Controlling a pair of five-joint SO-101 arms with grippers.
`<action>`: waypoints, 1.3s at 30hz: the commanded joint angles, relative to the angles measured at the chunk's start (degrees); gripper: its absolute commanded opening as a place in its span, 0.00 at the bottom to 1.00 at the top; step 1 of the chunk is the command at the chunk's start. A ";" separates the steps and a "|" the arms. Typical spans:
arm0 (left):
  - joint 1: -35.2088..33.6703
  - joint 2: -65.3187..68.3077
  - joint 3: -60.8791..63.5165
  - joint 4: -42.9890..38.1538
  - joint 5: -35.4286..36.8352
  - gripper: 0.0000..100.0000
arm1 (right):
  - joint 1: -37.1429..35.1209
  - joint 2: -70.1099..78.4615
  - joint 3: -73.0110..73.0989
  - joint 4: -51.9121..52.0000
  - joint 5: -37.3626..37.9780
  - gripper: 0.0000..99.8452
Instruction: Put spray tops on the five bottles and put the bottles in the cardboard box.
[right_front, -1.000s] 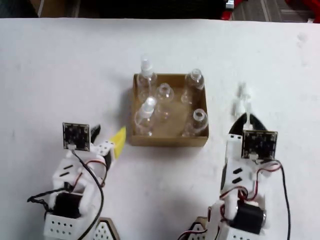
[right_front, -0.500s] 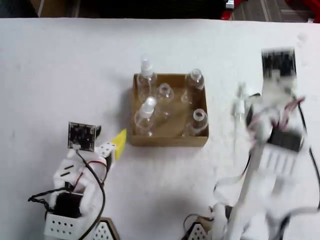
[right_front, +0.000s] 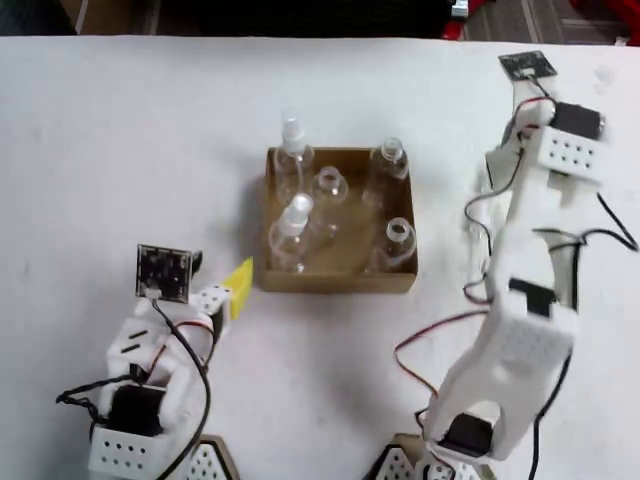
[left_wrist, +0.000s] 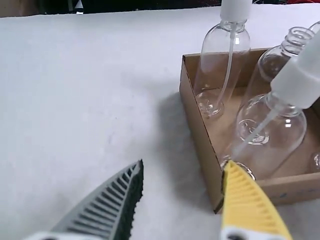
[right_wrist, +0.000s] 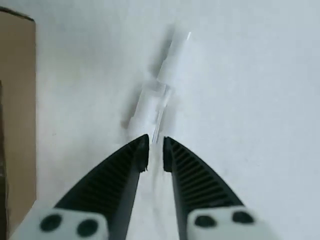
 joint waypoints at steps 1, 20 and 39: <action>0.57 -0.48 -0.53 -0.35 -0.97 0.24 | -3.03 13.58 -19.87 3.65 -1.23 0.15; 3.65 -0.48 0.00 -1.58 -1.14 0.24 | -2.42 43.12 -51.25 2.95 -5.01 0.17; 3.21 -0.48 0.44 -2.46 -1.14 0.24 | 0.40 28.09 -51.69 3.03 -5.36 0.04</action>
